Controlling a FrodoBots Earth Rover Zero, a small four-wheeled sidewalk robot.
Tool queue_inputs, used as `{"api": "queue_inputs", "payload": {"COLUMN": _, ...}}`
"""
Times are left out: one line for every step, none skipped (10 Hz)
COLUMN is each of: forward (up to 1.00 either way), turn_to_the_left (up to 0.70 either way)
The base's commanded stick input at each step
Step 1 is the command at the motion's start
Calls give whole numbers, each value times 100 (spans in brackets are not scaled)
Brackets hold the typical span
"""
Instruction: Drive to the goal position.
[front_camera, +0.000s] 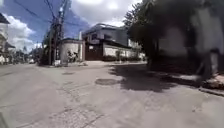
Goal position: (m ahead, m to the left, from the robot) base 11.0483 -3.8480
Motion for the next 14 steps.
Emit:
{"api": "queue_inputs", "payload": {"forward": 70, "turn_to_the_left": 0}}
{"api": "queue_inputs", "payload": {"forward": 70, "turn_to_the_left": 0}}
{"api": "queue_inputs", "payload": {"forward": 70, "turn_to_the_left": 0}}
{"api": "queue_inputs", "payload": {"forward": 70, "turn_to_the_left": 0}}
{"api": "queue_inputs", "payload": {"forward": 70, "turn_to_the_left": 0}}
{"api": "queue_inputs", "payload": {"forward": 70, "turn_to_the_left": 0}}
{"api": "queue_inputs", "payload": {"forward": 70, "turn_to_the_left": 0}}
{"api": "queue_inputs", "payload": {"forward": 70, "turn_to_the_left": 0}}
{"api": "queue_inputs", "payload": {"forward": 70, "turn_to_the_left": 0}}
{"api": "queue_inputs", "payload": {"forward": 70, "turn_to_the_left": 0}}
{"api": "queue_inputs", "payload": {"forward": 70, "turn_to_the_left": 0}}
{"api": "queue_inputs", "payload": {"forward": 70, "turn_to_the_left": 0}}
{"api": "queue_inputs", "payload": {"forward": 70, "turn_to_the_left": 0}}
{"api": "queue_inputs", "payload": {"forward": 70, "turn_to_the_left": 0}}
